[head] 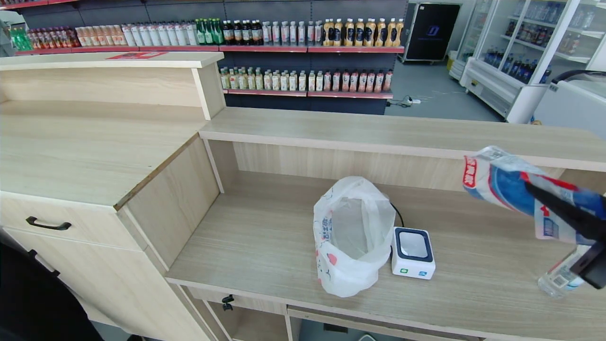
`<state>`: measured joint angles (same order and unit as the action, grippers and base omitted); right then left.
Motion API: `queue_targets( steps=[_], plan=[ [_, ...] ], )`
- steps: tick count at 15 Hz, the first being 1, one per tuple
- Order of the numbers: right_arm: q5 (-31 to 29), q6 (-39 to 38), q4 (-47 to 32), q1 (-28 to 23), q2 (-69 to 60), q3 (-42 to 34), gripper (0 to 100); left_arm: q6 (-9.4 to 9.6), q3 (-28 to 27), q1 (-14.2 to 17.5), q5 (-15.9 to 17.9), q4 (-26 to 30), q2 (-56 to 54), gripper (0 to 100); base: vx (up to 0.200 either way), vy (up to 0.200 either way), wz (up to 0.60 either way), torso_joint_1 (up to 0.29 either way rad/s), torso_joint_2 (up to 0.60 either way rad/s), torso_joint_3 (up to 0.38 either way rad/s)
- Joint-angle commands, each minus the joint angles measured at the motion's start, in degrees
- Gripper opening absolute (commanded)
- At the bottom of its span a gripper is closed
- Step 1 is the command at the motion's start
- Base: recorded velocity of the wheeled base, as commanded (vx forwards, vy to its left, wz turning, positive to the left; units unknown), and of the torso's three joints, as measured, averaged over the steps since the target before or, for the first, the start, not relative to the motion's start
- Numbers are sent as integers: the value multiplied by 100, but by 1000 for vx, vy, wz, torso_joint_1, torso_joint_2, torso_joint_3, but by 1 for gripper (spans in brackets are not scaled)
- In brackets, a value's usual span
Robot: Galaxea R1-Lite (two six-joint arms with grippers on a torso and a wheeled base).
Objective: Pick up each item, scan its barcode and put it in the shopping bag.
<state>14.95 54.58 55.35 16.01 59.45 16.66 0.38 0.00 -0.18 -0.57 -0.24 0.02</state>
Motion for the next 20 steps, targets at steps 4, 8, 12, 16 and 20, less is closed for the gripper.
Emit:
queue_targets(
  steps=[4,8,12,16,20],
  plan=[
    [-3455,-2830,-2160,-282,145,1120,0,-3,0,1,-4,-2,-2,100,0,0,0,0,0,0],
    [-3323,-5124,-4708,-370,418,2025,0,-3,0,1,-4,-2,-2,100,0,0,0,0,0,0],
    [-2532,-5528,-5025,-1012,708,2412,0,-3,0,1,-4,-2,-2,100,0,0,0,0,0,0],
    [-1389,-6152,-5069,-1231,734,2631,0,-3,0,1,-4,-2,-2,100,0,0,300,1,1,2],
    [615,-7251,-5631,-1917,1007,2921,0,6,0,1,-4,-2,-2,100,0,0,150,-2,2,1]
  ],
)
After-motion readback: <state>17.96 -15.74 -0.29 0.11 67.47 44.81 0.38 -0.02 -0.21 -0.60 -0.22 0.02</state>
